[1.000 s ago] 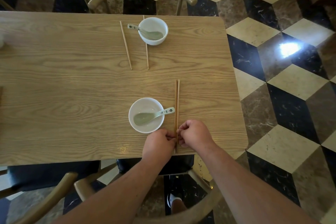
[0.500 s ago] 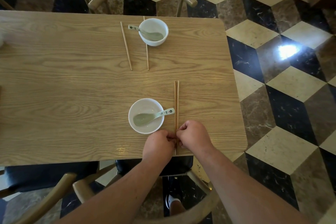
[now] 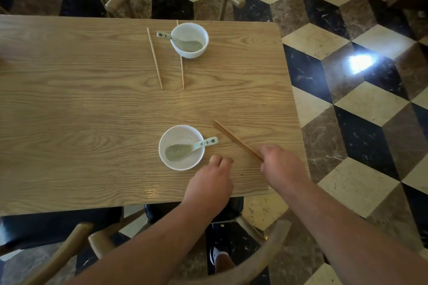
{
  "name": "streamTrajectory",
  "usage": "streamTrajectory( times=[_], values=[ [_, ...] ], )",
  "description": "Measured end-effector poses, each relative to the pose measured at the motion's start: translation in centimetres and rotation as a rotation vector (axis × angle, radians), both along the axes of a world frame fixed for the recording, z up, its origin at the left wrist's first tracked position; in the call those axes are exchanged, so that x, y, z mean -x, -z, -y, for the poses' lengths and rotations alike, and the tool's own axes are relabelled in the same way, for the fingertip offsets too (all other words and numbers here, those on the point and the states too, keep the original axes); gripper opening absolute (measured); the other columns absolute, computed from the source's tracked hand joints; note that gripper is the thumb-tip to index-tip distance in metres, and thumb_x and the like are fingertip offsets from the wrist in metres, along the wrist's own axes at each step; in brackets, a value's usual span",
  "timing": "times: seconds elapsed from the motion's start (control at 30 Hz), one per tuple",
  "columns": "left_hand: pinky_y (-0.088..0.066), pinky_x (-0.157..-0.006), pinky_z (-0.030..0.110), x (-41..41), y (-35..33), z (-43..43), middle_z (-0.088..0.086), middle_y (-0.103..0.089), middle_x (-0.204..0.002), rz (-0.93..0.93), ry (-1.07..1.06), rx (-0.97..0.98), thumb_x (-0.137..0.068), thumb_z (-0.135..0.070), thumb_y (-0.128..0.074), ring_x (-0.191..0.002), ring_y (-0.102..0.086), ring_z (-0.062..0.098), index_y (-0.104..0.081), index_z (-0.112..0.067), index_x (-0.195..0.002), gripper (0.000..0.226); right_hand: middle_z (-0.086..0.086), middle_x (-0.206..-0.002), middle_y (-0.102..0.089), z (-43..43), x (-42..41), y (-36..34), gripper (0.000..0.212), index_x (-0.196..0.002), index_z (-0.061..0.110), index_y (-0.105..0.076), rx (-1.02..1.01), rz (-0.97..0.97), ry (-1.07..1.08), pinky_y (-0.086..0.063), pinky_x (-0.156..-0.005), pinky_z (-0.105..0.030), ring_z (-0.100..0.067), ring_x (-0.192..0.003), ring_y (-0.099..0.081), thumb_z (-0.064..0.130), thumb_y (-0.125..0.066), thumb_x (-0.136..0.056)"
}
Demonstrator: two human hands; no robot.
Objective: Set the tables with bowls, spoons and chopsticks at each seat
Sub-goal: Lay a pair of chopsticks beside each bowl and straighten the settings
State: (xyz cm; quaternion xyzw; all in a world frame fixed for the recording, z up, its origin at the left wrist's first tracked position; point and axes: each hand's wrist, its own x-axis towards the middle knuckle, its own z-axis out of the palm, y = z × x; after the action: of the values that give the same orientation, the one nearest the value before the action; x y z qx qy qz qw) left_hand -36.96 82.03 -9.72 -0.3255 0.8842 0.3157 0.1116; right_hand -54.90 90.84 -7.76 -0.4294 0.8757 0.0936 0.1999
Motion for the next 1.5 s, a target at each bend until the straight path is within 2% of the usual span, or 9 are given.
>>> streamTrajectory(
  times=[0.17, 0.33, 0.47, 0.67, 0.8, 0.97, 1.17, 1.3, 1.5],
  values=[
    [-0.06, -0.092, 0.038, 1.6, 1.6, -0.5, 0.014, -0.026, -0.158, 0.104, 0.134, 0.168, -0.101, -0.037, -0.062, -0.115, -0.065, 0.028, -0.031, -0.007, -0.155, 0.069, -0.003, -0.099, -0.063, -0.8, 2.3, -0.9, 0.027, -0.117, 0.023, -0.062, -0.058, 0.037, -0.285, -0.06, -0.068, -0.041, -0.023, -0.079, -0.066, 0.006, -0.053, -0.099],
    [-0.055, -0.07, 0.036, 1.5, 0.5, -0.2, 0.018, -0.045, -0.14, 0.211, 0.194, 0.237, -0.097, -0.01, -0.058, -0.098, -0.066, 0.029, -0.057, -0.002, -0.132, 0.035, 0.001, -0.104, -0.056, -0.4, 3.1, -1.7, 0.023, -0.122, 0.024, -0.055, -0.166, 0.089, -0.476, -0.057, -0.076, -0.038, -0.023, -0.097, -0.066, 0.01, -0.051, -0.104],
    [-0.045, -0.071, 0.034, 1.1, 0.3, -0.2, 0.008, -0.059, -0.123, 0.193, 0.145, 0.229, -0.105, -0.017, -0.054, -0.1, -0.069, 0.026, -0.055, -0.011, -0.129, 0.025, 0.001, -0.104, -0.059, -0.1, 3.2, -1.8, 0.023, -0.121, 0.024, -0.056, -0.15, 0.07, -0.508, -0.052, -0.074, -0.035, -0.022, -0.098, -0.068, 0.009, -0.051, -0.104],
    [-0.044, -0.071, 0.033, -0.1, 0.6, 0.1, -0.005, -0.057, -0.094, 0.157, -0.228, 0.021, -0.101, -0.034, -0.062, -0.083, -0.055, 0.019, -0.064, -0.02, -0.105, 0.015, 0.005, -0.095, -0.061, 2.2, -0.2, -0.8, 0.003, -0.107, 0.022, -0.06, 0.146, 0.115, -0.104, -0.053, -0.067, -0.037, -0.02, -0.085, -0.066, 0.021, -0.057, -0.105],
    [-0.048, -0.07, 0.034, -1.6, 0.9, 0.1, -0.009, -0.062, -0.086, 0.172, -0.397, -0.063, -0.097, -0.046, -0.067, -0.082, -0.062, 0.018, -0.065, -0.024, -0.095, 0.022, 0.007, -0.082, -0.07, 1.9, -4.8, 0.5, 0.005, -0.095, 0.023, -0.07, 0.288, 0.398, 0.45, -0.064, -0.067, -0.04, -0.014, -0.072, -0.07, 0.026, -0.072, -0.098],
    [-0.053, -0.068, 0.033, -2.5, 1.1, 0.2, -0.008, -0.069, -0.077, 0.155, -0.52, -0.162, -0.093, -0.051, -0.07, -0.075, -0.065, 0.013, -0.069, -0.026, -0.082, 0.027, -0.007, -0.082, -0.079, 1.6, -9.2, 1.6, 0.014, -0.084, 0.024, -0.069, 0.259, 0.746, 0.725, -0.068, -0.071, -0.052, -0.028, -0.073, -0.08, 0.016, -0.071, -0.096],
    [-0.049, -0.062, 0.028, -3.4, 0.8, 1.5, -0.011, -0.075, -0.077, 0.099, -0.583, -0.371, -0.096, -0.034, -0.07, -0.073, -0.069, 0.007, -0.077, -0.031, -0.085, 0.014, -0.007, -0.075, -0.08, 3.9, -9.0, 3.3, 0.011, -0.079, 0.023, -0.071, 0.26, 0.752, 0.741, -0.067, -0.074, -0.053, -0.028, -0.069, -0.08, 0.019, -0.073, -0.089],
    [-0.047, -0.062, 0.025, -3.5, 0.4, 1.5, -0.014, -0.076, -0.084, 0.08, -0.61, -0.36, -0.094, -0.029, -0.071, -0.079, -0.068, 0.004, -0.081, -0.033, -0.097, 0.011, -0.007, -0.073, -0.079, 4.9, -8.8, 4.0, 0.007, -0.077, 0.023, -0.071, 0.215, 0.719, 0.694, -0.067, -0.073, -0.053, -0.031, -0.071, -0.079, 0.021, -0.065, -0.074],
    [-0.053, -0.066, 0.029, -3.3, 0.5, 1.0, -0.014, -0.075, -0.084, 0.028, -0.709, -0.345, -0.097, -0.03, -0.069, -0.08, -0.068, 0.005, -0.082, -0.03, -0.099, 0.013, -0.004, -0.076, -0.078, 4.7, -9.4, 4.1, 0.006, -0.08, 0.021, -0.071, 0.19, 0.634, 0.658, -0.067, -0.074, -0.048, -0.028, -0.073, -0.078, 0.015, -0.069, -0.079]
  ],
)
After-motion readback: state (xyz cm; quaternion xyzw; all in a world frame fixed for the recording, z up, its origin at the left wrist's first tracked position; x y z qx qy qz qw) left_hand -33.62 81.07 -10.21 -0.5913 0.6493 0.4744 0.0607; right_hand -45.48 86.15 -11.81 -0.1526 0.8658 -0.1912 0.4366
